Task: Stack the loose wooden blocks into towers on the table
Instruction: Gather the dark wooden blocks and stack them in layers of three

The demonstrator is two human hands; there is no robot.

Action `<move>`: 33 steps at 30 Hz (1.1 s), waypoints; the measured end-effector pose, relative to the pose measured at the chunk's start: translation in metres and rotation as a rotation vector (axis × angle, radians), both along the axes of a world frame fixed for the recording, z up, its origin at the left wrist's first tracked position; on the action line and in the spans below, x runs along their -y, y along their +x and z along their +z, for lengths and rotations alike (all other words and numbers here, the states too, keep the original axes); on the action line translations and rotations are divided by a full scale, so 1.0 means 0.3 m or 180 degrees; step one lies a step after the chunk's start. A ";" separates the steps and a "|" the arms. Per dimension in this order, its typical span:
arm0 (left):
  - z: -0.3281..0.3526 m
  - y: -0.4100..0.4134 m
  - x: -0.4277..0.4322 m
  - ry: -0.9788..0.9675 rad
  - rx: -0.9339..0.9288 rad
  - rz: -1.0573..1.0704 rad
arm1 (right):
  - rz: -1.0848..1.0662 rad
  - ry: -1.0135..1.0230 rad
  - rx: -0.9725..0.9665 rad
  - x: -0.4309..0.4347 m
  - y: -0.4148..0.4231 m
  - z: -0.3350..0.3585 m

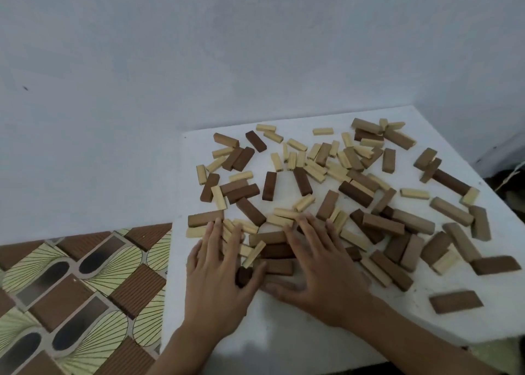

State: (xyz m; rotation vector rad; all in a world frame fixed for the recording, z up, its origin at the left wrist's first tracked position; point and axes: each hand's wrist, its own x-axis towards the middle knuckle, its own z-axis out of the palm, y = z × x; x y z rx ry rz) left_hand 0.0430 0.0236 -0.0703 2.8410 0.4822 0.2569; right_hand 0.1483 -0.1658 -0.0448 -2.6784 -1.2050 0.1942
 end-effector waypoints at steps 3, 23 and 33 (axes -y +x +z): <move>-0.001 0.028 -0.016 -0.0053 0.0053 -0.0050 | -0.0063 0.0013 0.0114 -0.011 0.007 -0.012; 0.018 0.207 -0.047 0.0085 0.0121 0.0287 | 0.0402 0.0472 0.0535 -0.080 0.206 -0.005; 0.023 0.290 -0.088 -0.0048 0.0218 0.0304 | 0.0287 0.0594 0.0569 -0.131 0.287 -0.018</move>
